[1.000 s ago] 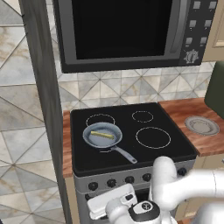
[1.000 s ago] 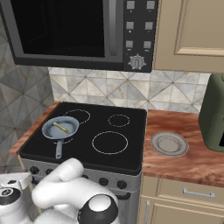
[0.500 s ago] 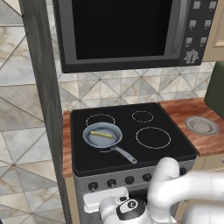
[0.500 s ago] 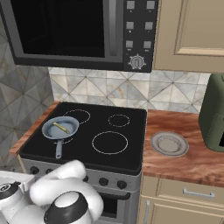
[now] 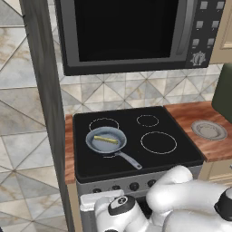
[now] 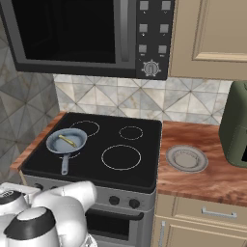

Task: Pick up the butter stick and place it in the pan. Then turn on the burner for the pan.

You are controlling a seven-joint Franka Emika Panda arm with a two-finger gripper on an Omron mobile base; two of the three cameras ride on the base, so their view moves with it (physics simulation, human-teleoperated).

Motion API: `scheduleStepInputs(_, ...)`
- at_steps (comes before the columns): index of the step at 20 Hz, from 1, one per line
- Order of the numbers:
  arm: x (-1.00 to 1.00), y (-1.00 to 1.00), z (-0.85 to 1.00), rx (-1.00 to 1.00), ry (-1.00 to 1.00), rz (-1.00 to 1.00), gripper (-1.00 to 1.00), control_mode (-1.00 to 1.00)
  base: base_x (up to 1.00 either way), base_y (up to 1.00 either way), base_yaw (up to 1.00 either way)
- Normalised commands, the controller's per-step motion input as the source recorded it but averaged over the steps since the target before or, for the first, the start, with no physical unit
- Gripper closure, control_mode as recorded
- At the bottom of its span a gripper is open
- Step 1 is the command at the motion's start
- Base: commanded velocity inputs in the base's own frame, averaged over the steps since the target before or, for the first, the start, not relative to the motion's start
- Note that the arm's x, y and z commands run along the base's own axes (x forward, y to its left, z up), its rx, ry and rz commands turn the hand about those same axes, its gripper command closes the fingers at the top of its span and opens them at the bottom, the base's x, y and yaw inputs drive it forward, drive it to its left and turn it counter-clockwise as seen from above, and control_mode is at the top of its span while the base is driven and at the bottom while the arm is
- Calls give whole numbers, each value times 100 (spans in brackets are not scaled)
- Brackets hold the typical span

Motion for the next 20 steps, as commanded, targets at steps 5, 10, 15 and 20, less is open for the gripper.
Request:
scheduleStepInputs(5, 5, 2, -44, 0, 0, 0, -100, -100, 0, 0, 0)
scheduleStepInputs(10, 0, 0, -30, 0, -1, 0, -100, -100, 0, 0, 0)
scheduleStepInputs(15, 11, 1, -10, 0, 0, 0, -100, -100, 0, 0, 0)
scheduleStepInputs(20, 10, 0, -14, 0, 0, 0, -100, -100, 0, 0, 0)
